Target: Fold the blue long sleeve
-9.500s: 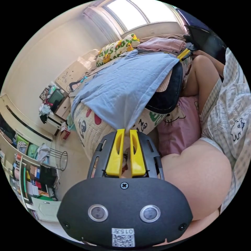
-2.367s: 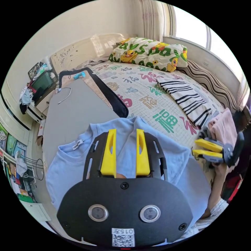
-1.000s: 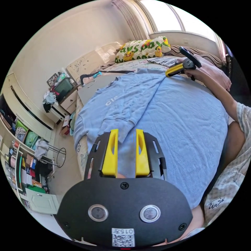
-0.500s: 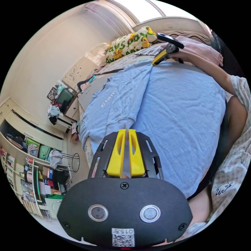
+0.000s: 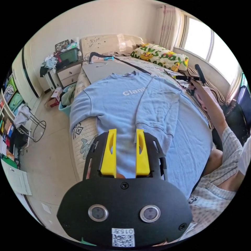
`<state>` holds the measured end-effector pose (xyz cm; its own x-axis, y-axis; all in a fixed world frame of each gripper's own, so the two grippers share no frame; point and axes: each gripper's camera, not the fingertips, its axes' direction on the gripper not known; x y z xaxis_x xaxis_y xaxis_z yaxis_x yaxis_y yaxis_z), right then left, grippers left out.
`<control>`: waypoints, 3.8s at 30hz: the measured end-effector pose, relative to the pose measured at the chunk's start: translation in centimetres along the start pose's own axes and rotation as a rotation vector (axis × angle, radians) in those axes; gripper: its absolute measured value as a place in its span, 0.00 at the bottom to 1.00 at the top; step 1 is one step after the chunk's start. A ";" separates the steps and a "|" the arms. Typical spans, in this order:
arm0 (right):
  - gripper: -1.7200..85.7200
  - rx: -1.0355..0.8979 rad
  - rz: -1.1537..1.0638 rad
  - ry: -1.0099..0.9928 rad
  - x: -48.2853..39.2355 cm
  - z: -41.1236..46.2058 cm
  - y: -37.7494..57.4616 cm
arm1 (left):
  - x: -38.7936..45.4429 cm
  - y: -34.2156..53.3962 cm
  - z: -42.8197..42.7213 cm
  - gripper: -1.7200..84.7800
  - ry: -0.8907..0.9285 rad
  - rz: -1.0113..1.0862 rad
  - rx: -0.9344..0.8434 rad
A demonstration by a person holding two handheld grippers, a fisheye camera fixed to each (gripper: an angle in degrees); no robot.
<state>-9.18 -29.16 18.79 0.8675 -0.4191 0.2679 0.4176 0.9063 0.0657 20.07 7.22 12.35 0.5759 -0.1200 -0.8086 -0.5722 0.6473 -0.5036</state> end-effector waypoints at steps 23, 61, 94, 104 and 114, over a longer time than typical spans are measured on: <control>0.08 0.007 -0.058 0.128 1.5 0.2 -3.8 | 0.8 6.4 -2.2 0.10 -0.078 0.168 0.150; 0.01 -0.140 -0.273 0.428 -1.7 -1.5 17.6 | 12.8 12.8 -4.8 0.06 -0.194 0.326 0.125; 0.01 -0.009 -0.631 -0.121 -10.4 -5.3 24.1 | 15.3 9.0 -9.0 0.04 -0.119 0.332 0.222; 0.07 0.022 -0.551 -0.131 -6.0 -6.4 23.2 | 14.4 6.4 -10.6 0.04 -0.067 0.321 0.198; 0.12 0.023 -0.206 0.037 2.1 -2.9 21.2 | 20.8 -5.5 -8.7 0.13 -0.054 0.509 0.067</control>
<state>2.31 -11.02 17.99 0.7742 -0.5968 0.2108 0.5811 0.8022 0.1371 30.08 -5.41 -4.32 0.2647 0.2601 -0.9286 -0.7500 0.6608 -0.0287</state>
